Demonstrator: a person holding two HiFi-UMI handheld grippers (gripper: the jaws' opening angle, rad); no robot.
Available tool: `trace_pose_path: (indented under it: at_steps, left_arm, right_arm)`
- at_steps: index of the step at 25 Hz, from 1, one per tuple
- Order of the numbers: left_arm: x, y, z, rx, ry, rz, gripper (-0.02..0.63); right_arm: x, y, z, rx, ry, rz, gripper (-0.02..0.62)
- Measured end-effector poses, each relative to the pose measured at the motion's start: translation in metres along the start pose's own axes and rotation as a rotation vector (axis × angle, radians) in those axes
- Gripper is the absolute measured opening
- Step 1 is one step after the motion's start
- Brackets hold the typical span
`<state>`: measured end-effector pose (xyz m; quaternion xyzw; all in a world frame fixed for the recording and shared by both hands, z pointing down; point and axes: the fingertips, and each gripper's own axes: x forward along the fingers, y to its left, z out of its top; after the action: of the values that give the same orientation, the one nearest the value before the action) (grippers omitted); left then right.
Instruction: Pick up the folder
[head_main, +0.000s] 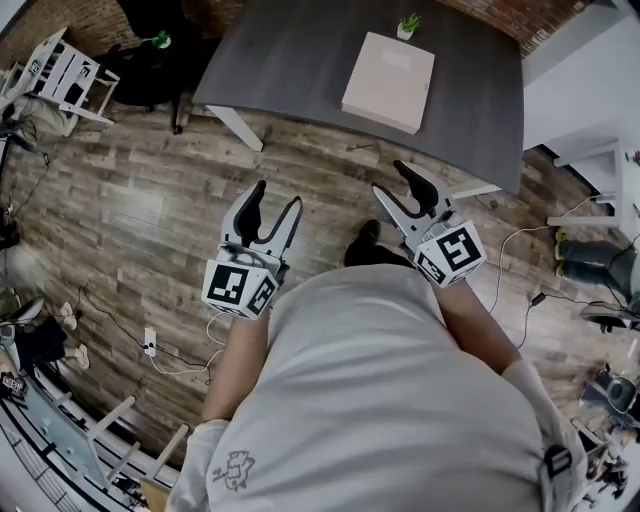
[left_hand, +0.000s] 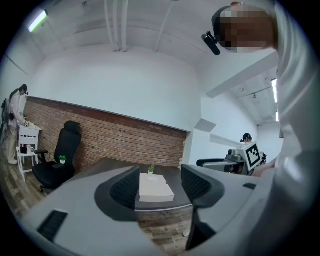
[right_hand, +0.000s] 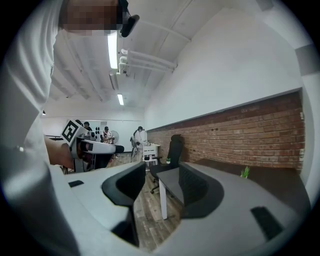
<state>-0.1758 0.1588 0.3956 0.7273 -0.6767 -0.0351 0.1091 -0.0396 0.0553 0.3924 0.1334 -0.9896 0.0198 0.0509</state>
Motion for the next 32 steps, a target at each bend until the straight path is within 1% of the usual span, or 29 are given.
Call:
trace_pose_path:
  at_steps: [8,13,20,25,29,32]
  left_arm:
    - [0.082,-0.005,0.005,-0.019,0.030,-0.044,0.264]
    - [0.135,-0.011,0.006,-0.004,0.052,-0.071,0.264]
    - [0.210,-0.041,0.004,0.003,0.078,-0.162,0.264]
    - [0.242,-0.064,0.003,0.018,0.101,-0.223,0.264]
    - [0.262,-0.077,0.001,0.027,0.122,-0.270,0.264]
    - [0.274,-0.082,-0.002,0.025,0.136,-0.288,0.264]
  right_arm:
    - [0.010,-0.077,-0.002,0.027,0.031,-0.033,0.216]
    - [0.011,-0.128,-0.002,0.072,0.033,-0.057,0.216]
    - [-0.010,-0.199,-0.004,0.099,0.026,-0.129,0.216]
    - [-0.030,-0.228,-0.008,0.133,0.015,-0.177,0.216]
    - [-0.047,-0.245,-0.014,0.183,0.002,-0.225,0.216]
    - [-0.055,-0.254,-0.015,0.173,0.013,-0.248,0.216]
